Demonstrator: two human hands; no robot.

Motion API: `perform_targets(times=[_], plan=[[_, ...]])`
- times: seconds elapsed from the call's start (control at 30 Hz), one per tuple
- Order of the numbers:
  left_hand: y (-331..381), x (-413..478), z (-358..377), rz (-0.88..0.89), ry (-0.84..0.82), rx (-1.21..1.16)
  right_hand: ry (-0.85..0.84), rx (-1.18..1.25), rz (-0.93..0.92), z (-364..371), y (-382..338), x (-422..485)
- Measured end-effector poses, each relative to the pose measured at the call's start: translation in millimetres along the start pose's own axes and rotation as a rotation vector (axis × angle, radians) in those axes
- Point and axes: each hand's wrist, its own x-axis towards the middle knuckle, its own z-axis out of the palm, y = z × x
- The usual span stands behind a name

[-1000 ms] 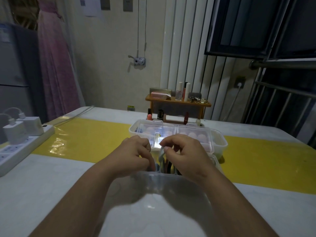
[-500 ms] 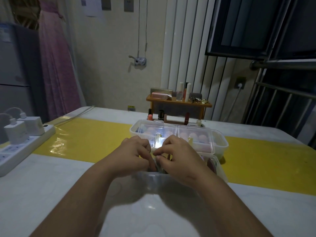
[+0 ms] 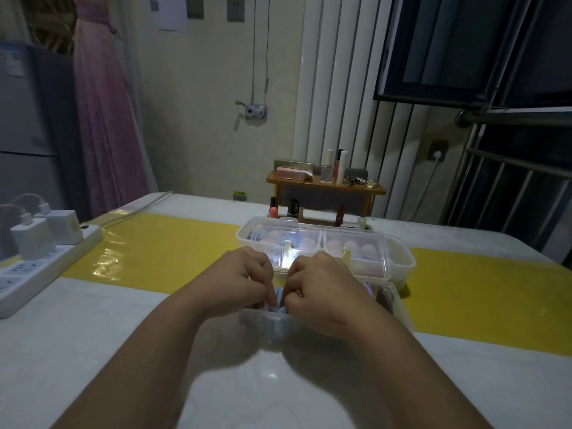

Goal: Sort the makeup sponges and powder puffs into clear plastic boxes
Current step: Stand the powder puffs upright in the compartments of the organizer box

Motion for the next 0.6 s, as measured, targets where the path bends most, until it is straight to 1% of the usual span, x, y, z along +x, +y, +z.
perform_targets(times=[0.27, 0.37, 0.47, 0.53, 0.6], plan=[[-4, 1, 1, -0.036, 0.03, -0.026, -0.117, -0.038, 0.111, 2, -4, 4], [-1, 1, 3, -0.025, 0.041, -0.032, -0.117, -0.038, 0.125, 3, -4, 2], [0, 1, 3, -0.019, 0.063, -0.046, -0.09, 0.015, 0.113, 3, -5, -2], [0, 2, 4, -0.026, 0.124, -0.103, -0.07, 0.071, 0.062, 3, -4, -6], [-1, 4, 5, -0.036, 0.24, -0.149, -0.032, 0.148, 0.047, 2, -2, -9]])
